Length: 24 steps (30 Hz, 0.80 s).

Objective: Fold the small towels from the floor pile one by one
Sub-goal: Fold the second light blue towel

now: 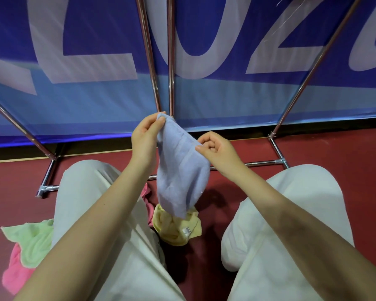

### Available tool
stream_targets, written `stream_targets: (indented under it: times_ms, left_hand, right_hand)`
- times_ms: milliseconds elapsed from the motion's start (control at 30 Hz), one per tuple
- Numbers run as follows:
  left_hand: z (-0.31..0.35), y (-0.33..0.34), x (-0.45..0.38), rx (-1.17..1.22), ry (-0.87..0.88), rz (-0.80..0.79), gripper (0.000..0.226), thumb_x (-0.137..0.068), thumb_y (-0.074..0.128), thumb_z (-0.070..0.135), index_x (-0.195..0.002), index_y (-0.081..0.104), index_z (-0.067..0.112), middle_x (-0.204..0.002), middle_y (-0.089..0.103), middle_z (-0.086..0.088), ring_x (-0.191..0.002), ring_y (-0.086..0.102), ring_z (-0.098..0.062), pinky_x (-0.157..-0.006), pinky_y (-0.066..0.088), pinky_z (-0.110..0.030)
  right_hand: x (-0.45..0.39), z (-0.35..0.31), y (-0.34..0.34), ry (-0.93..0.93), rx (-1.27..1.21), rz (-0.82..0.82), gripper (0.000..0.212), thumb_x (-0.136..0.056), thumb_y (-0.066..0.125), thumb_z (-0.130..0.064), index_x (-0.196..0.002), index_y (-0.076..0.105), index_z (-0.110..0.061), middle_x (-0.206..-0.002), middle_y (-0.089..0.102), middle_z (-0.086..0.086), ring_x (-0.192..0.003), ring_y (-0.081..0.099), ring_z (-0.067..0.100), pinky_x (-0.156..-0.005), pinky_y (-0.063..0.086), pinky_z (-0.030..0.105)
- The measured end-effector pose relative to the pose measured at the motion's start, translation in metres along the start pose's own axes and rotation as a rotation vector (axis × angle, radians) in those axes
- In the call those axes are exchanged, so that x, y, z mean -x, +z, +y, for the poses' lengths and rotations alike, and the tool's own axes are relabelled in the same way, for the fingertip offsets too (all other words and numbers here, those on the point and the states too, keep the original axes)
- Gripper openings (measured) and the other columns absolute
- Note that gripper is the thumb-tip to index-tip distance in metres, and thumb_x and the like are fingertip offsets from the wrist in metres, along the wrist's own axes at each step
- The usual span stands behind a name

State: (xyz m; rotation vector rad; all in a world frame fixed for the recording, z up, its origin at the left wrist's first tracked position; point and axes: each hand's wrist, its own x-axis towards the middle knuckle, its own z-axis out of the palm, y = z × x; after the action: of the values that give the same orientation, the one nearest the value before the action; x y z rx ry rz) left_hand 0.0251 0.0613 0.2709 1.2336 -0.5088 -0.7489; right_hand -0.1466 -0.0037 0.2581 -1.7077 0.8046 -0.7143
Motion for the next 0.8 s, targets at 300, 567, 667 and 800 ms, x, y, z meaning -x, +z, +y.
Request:
stream_targets:
  times_ms: [300, 567, 667, 800]
  left_hand:
    - [0.013, -0.030, -0.003, 0.067, 0.003, 0.160, 0.012, -0.091, 0.062, 0.018, -0.096, 0.071, 0.023, -0.118, 0.069, -0.010, -0.093, 0.062, -0.018, -0.070, 0.046, -0.023]
    - [0.024, -0.060, -0.008, 0.152, -0.015, 0.267, 0.014, -0.092, 0.060, 0.019, -0.099, 0.070, 0.026, -0.114, 0.070, -0.003, -0.094, 0.064, -0.017, -0.063, 0.046, -0.022]
    - [0.027, -0.068, -0.008, 0.160, -0.005, 0.304, 0.014, -0.092, 0.060, 0.018, -0.097, 0.070, 0.026, -0.106, 0.071, -0.001, -0.089, 0.064, -0.015, -0.063, 0.047, -0.021]
    - [0.026, -0.071, -0.006, 0.102, 0.024, 0.296, 0.014, -0.091, 0.061, 0.017, -0.101, 0.069, 0.023, -0.106, 0.073, -0.002, -0.092, 0.065, -0.014, -0.067, 0.048, -0.023]
  right_hand:
    - [0.017, 0.036, 0.021, 0.035, 0.162, -0.078, 0.007, -0.092, 0.058, -0.012, -0.086, 0.059, -0.008, -0.065, 0.048, 0.005, -0.063, 0.038, 0.010, -0.059, 0.031, 0.025]
    - [0.025, 0.054, 0.011, 0.081, 0.249, -0.101, 0.018, -0.095, 0.054, -0.016, -0.078, 0.059, -0.017, -0.071, 0.051, -0.004, -0.066, 0.041, 0.007, -0.062, 0.033, 0.020]
    - [0.030, 0.057, 0.008, 0.068, 0.306, -0.117, 0.029, -0.095, 0.054, -0.017, -0.067, 0.049, -0.024, -0.063, 0.041, -0.010, -0.059, 0.035, 0.004, -0.058, 0.030, 0.019]
    - [0.036, 0.063, 0.000, 0.073, 0.554, -0.196, 0.014, -0.095, 0.053, -0.029, -0.085, 0.055, -0.018, -0.061, 0.045, -0.009, -0.057, 0.040, 0.007, -0.056, 0.031, 0.027]
